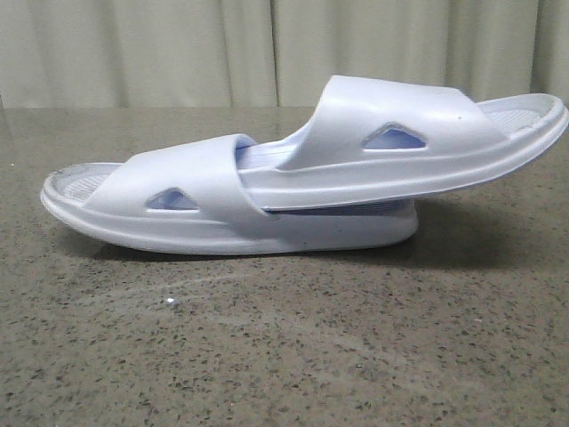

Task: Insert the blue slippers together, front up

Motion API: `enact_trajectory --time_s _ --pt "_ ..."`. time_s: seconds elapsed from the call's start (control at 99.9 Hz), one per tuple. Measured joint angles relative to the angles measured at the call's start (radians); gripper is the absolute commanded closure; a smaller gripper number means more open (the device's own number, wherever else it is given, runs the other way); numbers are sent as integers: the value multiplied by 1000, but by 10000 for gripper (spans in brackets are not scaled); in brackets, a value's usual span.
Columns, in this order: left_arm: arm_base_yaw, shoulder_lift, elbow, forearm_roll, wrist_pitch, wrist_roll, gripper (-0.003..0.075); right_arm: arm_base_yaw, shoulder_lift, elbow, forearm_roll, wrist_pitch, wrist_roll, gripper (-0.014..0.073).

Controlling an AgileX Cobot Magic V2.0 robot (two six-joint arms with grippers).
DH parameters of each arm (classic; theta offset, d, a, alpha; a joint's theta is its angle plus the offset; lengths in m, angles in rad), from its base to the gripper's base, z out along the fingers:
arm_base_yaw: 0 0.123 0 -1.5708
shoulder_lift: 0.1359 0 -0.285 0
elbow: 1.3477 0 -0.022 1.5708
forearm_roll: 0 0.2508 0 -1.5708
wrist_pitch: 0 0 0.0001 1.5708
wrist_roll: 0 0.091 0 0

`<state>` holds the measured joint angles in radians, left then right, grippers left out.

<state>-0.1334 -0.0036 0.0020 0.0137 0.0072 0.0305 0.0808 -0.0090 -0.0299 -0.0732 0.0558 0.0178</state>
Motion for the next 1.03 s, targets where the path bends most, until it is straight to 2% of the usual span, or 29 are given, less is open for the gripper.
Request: enact_trajectory --time_s 0.3,1.031 --pt "0 0 0 0 -2 0 704 0 0 39 -1 -69 18 701" --pt "0 0 0 0 -7 0 704 0 0 39 -1 -71 17 701"
